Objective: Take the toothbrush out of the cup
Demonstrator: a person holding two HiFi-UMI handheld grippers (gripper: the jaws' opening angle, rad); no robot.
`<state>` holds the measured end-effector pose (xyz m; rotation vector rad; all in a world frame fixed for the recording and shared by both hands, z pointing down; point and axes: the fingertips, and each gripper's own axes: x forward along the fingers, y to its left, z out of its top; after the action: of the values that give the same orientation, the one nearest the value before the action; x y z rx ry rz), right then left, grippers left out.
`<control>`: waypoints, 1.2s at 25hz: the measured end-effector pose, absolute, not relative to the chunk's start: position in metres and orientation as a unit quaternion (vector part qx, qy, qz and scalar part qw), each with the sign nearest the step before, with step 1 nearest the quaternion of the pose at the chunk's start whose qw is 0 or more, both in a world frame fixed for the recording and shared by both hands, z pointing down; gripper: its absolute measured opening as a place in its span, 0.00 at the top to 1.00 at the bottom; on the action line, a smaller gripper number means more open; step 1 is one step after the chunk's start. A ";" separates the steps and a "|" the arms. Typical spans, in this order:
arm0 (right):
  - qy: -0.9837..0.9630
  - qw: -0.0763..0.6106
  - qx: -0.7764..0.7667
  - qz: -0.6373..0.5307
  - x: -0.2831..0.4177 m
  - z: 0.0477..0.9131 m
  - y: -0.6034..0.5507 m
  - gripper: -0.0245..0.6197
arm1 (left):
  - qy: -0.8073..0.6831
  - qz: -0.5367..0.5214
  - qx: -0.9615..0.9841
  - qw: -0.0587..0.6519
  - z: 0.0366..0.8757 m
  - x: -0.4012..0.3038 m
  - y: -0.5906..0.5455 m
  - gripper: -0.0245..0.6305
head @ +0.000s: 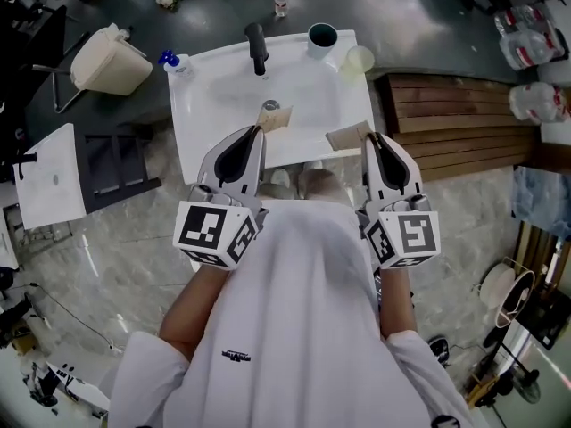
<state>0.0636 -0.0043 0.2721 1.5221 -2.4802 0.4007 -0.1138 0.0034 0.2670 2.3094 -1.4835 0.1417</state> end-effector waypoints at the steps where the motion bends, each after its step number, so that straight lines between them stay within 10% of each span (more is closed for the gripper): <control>1: -0.842 0.104 0.512 0.136 0.066 0.273 -0.008 0.92 | -0.532 0.052 0.822 0.196 0.267 -0.112 0.001 0.95; 30: -0.873 0.080 0.466 0.120 0.068 0.269 -0.129 0.92 | -0.584 0.066 0.784 0.199 0.278 -0.103 -0.071 0.95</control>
<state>0.0678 -0.1289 0.2692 1.3929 -2.6125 0.3592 -0.1028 -0.0706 0.2777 2.1939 -1.6323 0.1858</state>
